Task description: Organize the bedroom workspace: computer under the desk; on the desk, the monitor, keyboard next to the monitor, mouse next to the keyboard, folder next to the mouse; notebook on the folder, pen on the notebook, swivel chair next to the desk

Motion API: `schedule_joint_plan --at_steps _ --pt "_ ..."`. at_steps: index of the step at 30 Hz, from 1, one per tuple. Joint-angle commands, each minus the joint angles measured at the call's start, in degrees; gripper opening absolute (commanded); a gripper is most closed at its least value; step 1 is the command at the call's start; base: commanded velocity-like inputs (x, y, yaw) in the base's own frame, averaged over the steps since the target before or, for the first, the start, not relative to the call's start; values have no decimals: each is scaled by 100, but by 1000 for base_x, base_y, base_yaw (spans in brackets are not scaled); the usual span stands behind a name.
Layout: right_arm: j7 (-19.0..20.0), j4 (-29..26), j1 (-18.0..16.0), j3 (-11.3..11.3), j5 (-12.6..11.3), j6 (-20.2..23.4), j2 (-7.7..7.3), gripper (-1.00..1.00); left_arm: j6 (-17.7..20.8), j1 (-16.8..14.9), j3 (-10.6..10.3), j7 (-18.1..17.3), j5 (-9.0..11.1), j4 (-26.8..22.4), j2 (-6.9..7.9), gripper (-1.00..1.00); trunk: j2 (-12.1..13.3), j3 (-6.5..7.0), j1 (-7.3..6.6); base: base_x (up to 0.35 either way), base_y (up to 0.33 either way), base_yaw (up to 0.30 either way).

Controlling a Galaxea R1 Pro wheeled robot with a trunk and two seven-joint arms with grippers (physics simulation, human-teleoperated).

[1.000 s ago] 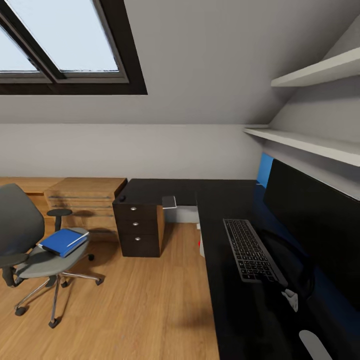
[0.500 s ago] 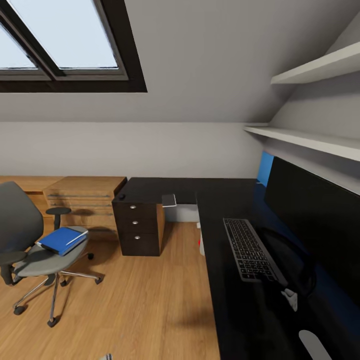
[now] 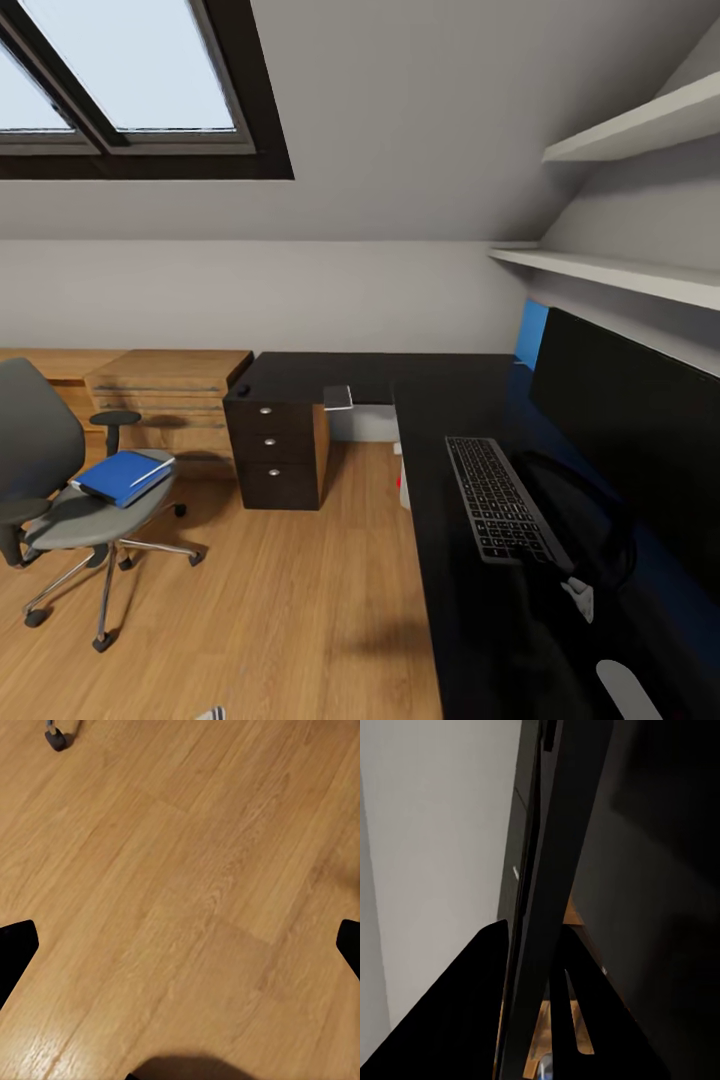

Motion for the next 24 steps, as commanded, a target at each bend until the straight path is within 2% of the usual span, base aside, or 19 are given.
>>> schedule_joint_plan --at_steps 1,16,24 --pt "31 0 -3 -10 -71 40 1 -100 -22 -2 -26 36 57 -10 8 100 -45 -24 23 0 0 0" --pt "31 3 -3 -11 -55 11 45 -100 -22 -2 -16 35 63 -10 17 100 -647 -293 353 0 0 0" --pt "0 9 -3 6 -38 -115 45 -100 -30 -2 -43 54 54 -3 8 100 -647 -293 353 0 -27 0"
